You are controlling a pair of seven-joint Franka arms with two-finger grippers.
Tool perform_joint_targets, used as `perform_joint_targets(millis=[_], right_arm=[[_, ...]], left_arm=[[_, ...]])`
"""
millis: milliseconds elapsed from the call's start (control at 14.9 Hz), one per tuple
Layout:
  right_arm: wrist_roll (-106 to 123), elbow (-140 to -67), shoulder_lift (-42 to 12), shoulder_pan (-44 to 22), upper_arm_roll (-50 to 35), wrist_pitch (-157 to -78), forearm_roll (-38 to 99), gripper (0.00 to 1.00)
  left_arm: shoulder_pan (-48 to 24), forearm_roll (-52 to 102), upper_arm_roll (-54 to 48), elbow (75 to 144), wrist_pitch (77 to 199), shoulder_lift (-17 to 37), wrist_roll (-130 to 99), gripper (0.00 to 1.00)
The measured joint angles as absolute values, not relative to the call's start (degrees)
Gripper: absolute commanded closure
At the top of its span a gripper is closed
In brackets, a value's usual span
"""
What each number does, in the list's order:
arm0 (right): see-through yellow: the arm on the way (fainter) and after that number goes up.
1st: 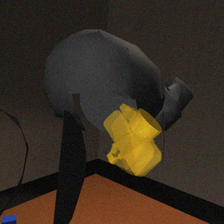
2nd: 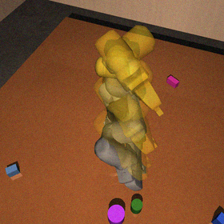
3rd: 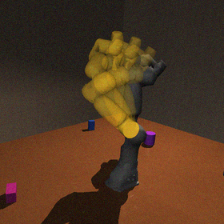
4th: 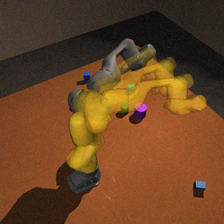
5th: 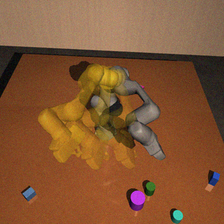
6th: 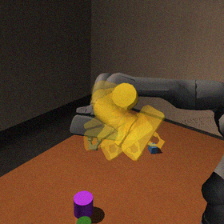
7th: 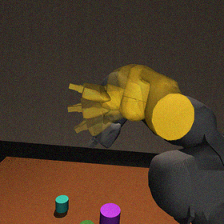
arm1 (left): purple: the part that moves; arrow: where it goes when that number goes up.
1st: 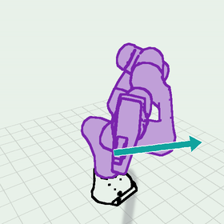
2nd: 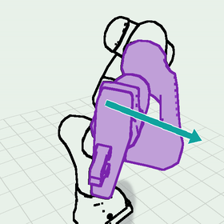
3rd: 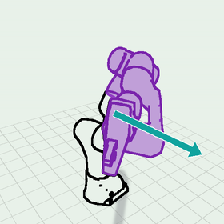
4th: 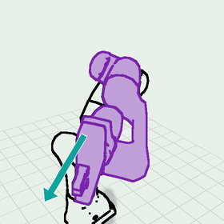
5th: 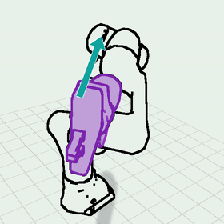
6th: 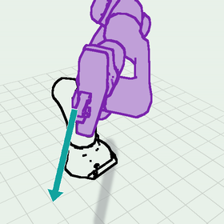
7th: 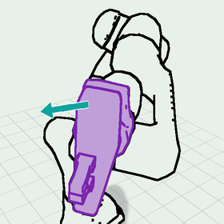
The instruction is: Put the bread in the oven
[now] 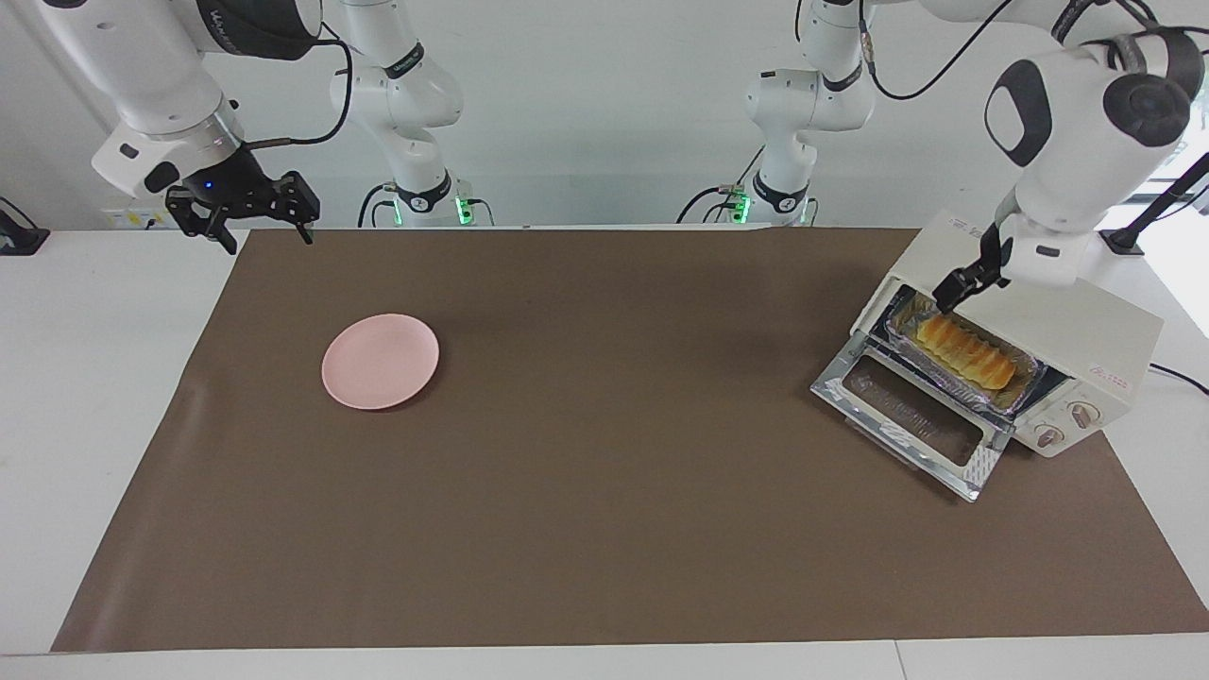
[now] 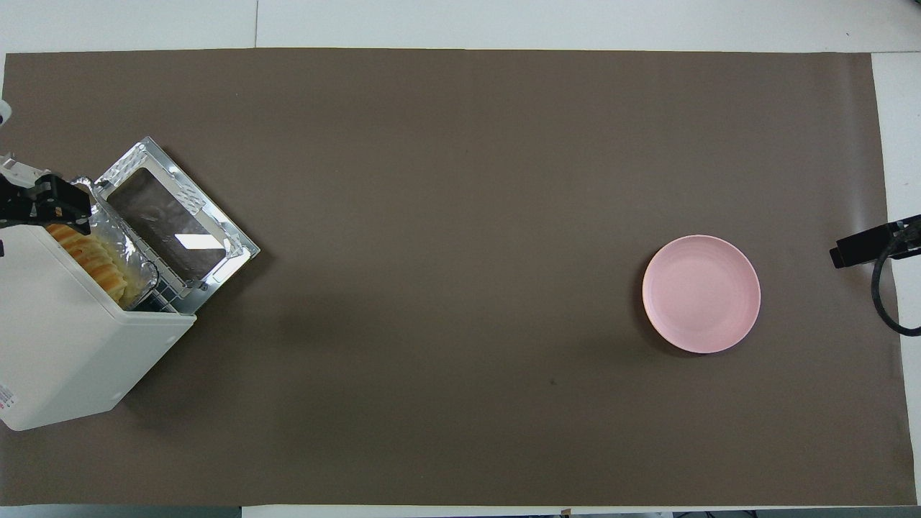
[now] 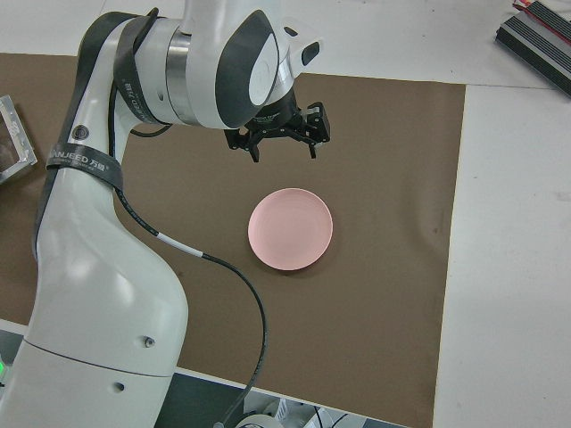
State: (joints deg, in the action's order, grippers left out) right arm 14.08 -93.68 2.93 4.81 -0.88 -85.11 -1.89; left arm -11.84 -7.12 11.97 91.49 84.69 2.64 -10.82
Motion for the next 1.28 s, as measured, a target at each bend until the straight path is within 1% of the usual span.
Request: perform_joint_targets(millis=[134,269,470,672,1007,1276], right_arm=[[14.1,-93.7,2.9,4.8,-0.9,-85.1,-1.9,0.0],[14.1,-93.7,2.9,4.8,-0.9,-85.1,-1.9,0.0],[14.1,-93.7,2.9,4.8,-0.9,-85.1,-1.9,0.0],[14.1,-93.7,2.9,4.8,-0.9,-85.1,-1.9,0.0],[14.1,-93.7,2.9,4.8,-0.9,-85.1,-1.9,0.0],[14.1,-93.7,2.9,4.8,-0.9,-85.1,-1.9,0.0]], left_arm=[[-11.8,-6.9,11.9,91.8,79.5,-1.6,-6.1,0.0],[-11.8,-6.2,11.8,93.2,76.5,-4.7,-4.1,0.0],[-11.1,-3.4,11.1,95.9,76.8,-6.6,-3.6,0.0],[-10.5,-2.5,10.6,96.4,80.8,-5.8,-3.4,0.0],[-9.8,-0.6,9.1,92.8,80.5,-0.3,-3.4,0.0],[-8.0,-0.5,7.8,92.0,80.5,0.2,-3.3,0.0]])
